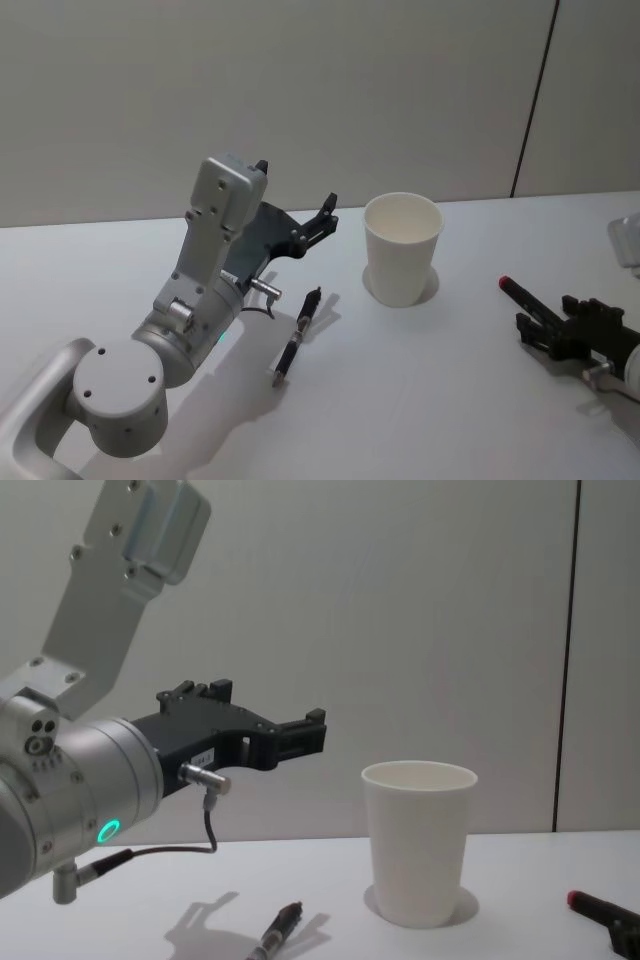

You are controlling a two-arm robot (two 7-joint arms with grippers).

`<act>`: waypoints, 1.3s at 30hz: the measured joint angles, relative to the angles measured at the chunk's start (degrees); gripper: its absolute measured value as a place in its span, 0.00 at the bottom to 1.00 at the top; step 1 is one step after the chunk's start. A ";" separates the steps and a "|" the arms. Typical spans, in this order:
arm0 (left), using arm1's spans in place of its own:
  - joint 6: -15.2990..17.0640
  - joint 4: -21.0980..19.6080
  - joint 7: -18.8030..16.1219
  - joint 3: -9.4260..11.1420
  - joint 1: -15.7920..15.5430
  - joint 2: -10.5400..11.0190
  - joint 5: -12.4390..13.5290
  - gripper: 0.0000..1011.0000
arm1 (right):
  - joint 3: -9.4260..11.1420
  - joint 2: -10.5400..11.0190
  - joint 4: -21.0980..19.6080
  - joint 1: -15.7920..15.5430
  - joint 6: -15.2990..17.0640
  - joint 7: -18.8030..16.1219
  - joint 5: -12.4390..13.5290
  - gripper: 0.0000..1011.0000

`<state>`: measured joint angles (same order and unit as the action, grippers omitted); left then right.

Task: Place the pen into the pen holder.

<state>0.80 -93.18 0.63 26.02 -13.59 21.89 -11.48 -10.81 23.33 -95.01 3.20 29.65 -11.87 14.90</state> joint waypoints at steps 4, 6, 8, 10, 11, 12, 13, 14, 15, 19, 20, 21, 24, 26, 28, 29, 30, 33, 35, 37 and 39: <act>0.00 0.00 0.00 0.00 0.00 0.00 0.00 0.99 | -0.05 -0.06 0.15 0.06 -0.02 -0.09 -0.05 0.71; 0.00 0.00 0.00 0.00 0.00 0.00 0.00 0.99 | -0.07 -0.07 0.21 0.08 -0.02 -0.12 -0.08 0.70; 0.00 0.00 0.00 0.00 0.00 0.00 0.00 0.99 | -0.08 -0.08 0.25 0.11 -0.03 -0.13 -0.11 0.69; 0.00 0.00 0.00 0.00 0.00 0.00 0.00 0.99 | -0.09 -0.09 0.30 0.13 -0.03 -0.16 -0.13 0.68; 0.00 0.00 0.00 0.00 0.00 0.00 0.00 0.99 | -0.11 -0.10 0.33 0.15 -0.04 -0.18 -0.15 0.67; 0.00 0.00 0.00 0.00 0.00 0.00 0.00 0.99 | -0.11 -0.10 0.33 0.15 -0.04 -0.18 -0.15 0.67; 0.00 0.00 0.00 0.00 0.00 0.00 0.00 0.99 | -0.11 -0.11 0.37 0.16 -0.11 -0.18 -0.16 0.65; 0.00 0.00 0.00 0.00 0.00 0.00 0.00 0.99 | -0.11 -0.12 0.38 0.16 -0.15 -0.18 -0.16 0.65; 0.00 0.00 0.00 0.00 0.00 0.00 0.00 0.99 | -0.11 -0.13 0.40 0.16 -0.19 -0.18 -0.16 0.65; 0.00 0.00 0.00 0.00 0.00 0.00 0.00 0.99 | -0.06 -0.25 0.49 0.14 -0.39 0.11 -0.16 0.62; 0.00 0.00 0.00 0.00 0.00 0.00 0.00 0.99 | -0.04 -0.29 0.55 0.15 -0.50 0.35 -0.14 0.61; 0.00 0.00 0.00 0.00 0.00 0.00 0.00 0.99 | -0.02 -0.32 0.59 0.16 -0.54 0.46 -0.13 0.60; 0.00 0.00 0.00 0.00 0.00 0.00 0.00 0.99 | 0.03 -0.39 0.70 0.21 -0.70 0.78 -0.08 0.58; 0.00 0.00 0.00 0.00 0.00 0.00 0.00 0.99 | 0.05 -0.43 0.74 0.23 -0.75 0.93 -0.05 0.57; 0.00 0.00 0.00 0.00 0.00 0.00 0.00 0.99 | 0.08 -0.46 0.79 0.25 -0.81 1.12 -0.02 0.56; 0.00 0.00 0.00 0.00 0.00 0.00 0.00 0.99 | 0.09 -0.48 0.82 0.27 -0.85 1.23 0.00 0.55; 0.00 0.00 0.00 0.00 0.00 0.00 0.00 0.99 | 0.09 -0.48 0.82 0.27 -0.85 1.23 0.00 0.55; 0.00 0.00 0.00 0.00 0.00 0.00 0.00 0.99 | 0.12 -0.52 0.87 0.30 -0.93 1.41 0.02 0.53; 0.00 0.00 0.00 0.00 0.00 0.00 0.00 0.99 | 0.14 -0.55 0.90 0.32 -0.97 1.50 0.04 0.51; 0.00 0.00 0.00 0.00 0.00 0.00 0.00 0.99 | 0.15 -0.57 0.93 0.33 -1.02 1.59 0.06 0.50; 0.00 0.00 0.00 0.00 0.00 0.00 0.00 0.99 | 0.16 -0.58 0.94 0.34 -1.04 1.63 0.08 0.49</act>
<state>0.80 -93.18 0.63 26.02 -13.58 21.89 -11.48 -10.65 22.75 -94.07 3.54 28.60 -10.25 14.98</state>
